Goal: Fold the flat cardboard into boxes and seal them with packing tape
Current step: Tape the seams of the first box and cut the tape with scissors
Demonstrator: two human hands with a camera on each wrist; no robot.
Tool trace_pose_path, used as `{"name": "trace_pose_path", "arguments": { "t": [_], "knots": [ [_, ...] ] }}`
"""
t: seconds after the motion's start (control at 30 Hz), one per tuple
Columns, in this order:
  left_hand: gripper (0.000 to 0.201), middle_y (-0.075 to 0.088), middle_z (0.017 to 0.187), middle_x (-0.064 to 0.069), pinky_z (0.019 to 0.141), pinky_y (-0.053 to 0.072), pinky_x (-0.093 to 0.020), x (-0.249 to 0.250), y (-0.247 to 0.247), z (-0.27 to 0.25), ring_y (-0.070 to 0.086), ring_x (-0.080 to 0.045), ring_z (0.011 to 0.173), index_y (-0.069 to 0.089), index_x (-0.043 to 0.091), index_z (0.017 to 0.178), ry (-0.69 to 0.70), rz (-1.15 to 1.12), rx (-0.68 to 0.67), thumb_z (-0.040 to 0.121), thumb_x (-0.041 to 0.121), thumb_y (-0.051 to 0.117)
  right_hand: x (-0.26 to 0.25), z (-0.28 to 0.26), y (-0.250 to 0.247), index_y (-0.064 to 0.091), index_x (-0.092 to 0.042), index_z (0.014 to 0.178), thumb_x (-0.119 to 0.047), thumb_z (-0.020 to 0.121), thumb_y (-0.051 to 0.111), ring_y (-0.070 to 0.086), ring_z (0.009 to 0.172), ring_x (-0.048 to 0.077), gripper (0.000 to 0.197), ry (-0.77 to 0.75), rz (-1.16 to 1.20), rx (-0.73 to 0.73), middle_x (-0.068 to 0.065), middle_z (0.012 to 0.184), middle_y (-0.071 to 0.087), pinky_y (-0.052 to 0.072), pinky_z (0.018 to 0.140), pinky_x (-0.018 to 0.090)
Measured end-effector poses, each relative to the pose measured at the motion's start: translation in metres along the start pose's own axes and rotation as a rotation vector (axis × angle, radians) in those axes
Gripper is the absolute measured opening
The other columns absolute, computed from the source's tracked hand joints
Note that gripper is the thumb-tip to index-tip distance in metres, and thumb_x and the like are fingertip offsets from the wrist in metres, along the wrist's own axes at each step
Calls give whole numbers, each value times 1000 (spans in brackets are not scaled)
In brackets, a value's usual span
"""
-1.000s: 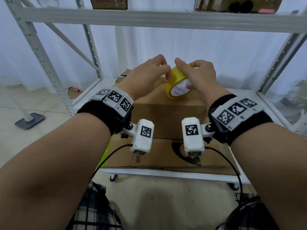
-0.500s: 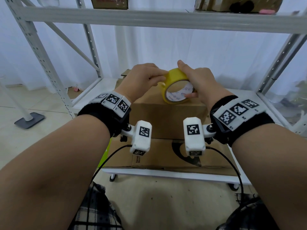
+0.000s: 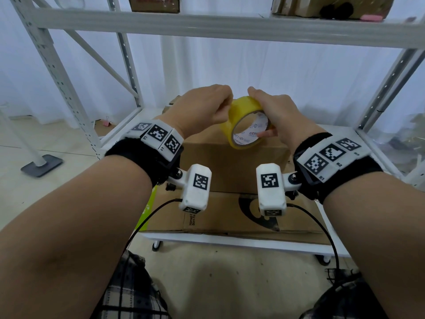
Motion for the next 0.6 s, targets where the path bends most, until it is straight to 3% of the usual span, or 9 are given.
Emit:
{"name": "trace_pose_path", "arguments": {
  "t": [0.07, 0.17, 0.27, 0.37, 0.43, 0.47, 0.53, 0.6],
  "knots": [
    [1, 49, 77, -2, 60, 32, -27, 1, 1, 0, 47, -24, 69, 49, 8, 89, -44, -57, 13, 90, 9, 49, -3, -1, 1, 52, -18, 115, -61, 87, 56, 61, 100, 23, 51, -20, 20, 13, -3, 102, 56, 60, 74, 41],
    [1, 52, 68, 1, 58, 45, -27, -6, -1, 0, 59, -19, 59, 48, 8, 89, -264, -288, 121, 90, 7, 48, -7, -1, 2, 45, -26, 124, -70, 85, 50, 57, 110, 22, 60, -132, 2, -25, -2, 118, 53, 56, 89, 45],
    [8, 59, 62, -3, 50, 51, -22, -13, -6, 1, 60, -9, 45, 46, 12, 82, -461, -551, 250, 90, 8, 47, -7, -3, 7, 35, -38, 137, -74, 76, 59, 51, 118, 17, 74, -288, -157, -176, 0, 135, 45, 48, 98, 36],
    [6, 59, 62, -7, 49, 52, -23, -10, -9, 2, 61, -11, 45, 49, 6, 87, -514, -740, 252, 91, 6, 45, -8, -13, 16, 46, -28, 133, -50, 83, 70, 55, 100, -1, 60, -416, -253, -297, -8, 119, 54, 44, 78, 12],
    [7, 57, 63, -5, 46, 47, -20, -10, -8, 2, 57, -10, 45, 50, 5, 87, -516, -755, 240, 91, 5, 44, -8, -16, 18, 61, -16, 117, -41, 86, 70, 56, 83, -3, 41, -449, -250, -292, -9, 99, 62, 42, 69, 10],
    [7, 54, 64, -2, 47, 43, -19, -12, -7, 2, 54, -9, 47, 50, 7, 86, -512, -721, 232, 91, 7, 44, -8, -16, 18, 64, -13, 113, -39, 87, 70, 57, 81, 1, 37, -463, -247, -282, -5, 96, 64, 43, 69, 12],
    [7, 49, 71, 2, 54, 37, -18, -18, -4, 2, 44, -7, 56, 51, 12, 83, -499, -610, 211, 90, 11, 47, -10, -17, 19, 66, -9, 106, -33, 86, 72, 57, 83, 8, 32, -511, -295, -241, -1, 95, 63, 42, 67, 10],
    [12, 48, 82, 1, 60, 35, -19, -24, -1, 1, 42, -5, 63, 51, 18, 77, -496, -542, 211, 89, 15, 50, -13, -16, 19, 62, -12, 97, -29, 85, 74, 52, 74, 6, 23, -552, -342, -189, -5, 84, 58, 37, 58, 4]
  ]
}}
Point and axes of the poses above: each hand's wrist, its own z-axis towards the middle knuckle, its own y-axis out of the palm, x = y × z, the point moved 3 cm from there along z, towards the middle knuckle
